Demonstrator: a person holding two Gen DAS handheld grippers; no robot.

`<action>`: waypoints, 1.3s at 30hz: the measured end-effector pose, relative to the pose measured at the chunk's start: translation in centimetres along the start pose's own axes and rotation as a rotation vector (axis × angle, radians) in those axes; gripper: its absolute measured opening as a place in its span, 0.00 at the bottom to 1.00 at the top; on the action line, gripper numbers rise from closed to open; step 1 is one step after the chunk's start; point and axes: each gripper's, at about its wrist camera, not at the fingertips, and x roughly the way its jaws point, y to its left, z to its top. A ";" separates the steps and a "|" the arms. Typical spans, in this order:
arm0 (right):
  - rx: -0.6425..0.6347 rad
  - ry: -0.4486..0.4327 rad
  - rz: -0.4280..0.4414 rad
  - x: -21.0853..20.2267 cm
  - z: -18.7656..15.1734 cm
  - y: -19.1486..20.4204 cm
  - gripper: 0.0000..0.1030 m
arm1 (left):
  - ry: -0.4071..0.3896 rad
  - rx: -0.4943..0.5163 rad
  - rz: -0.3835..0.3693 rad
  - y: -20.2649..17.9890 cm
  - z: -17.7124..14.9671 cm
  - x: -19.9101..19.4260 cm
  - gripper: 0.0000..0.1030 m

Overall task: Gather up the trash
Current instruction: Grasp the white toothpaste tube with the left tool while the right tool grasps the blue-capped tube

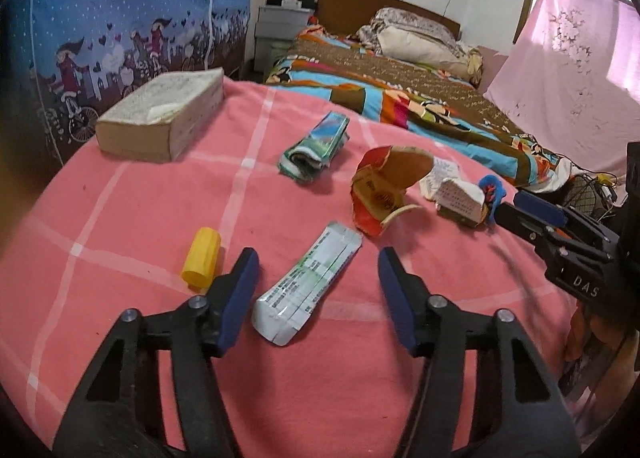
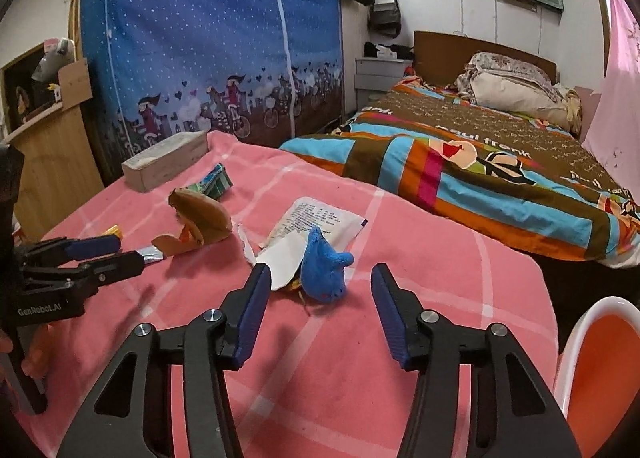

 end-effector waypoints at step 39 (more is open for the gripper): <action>-0.049 -0.221 0.046 -4.8 -1.2 0.9 0.24 | -0.191 -0.009 -0.106 -2.8 -1.9 -4.4 0.23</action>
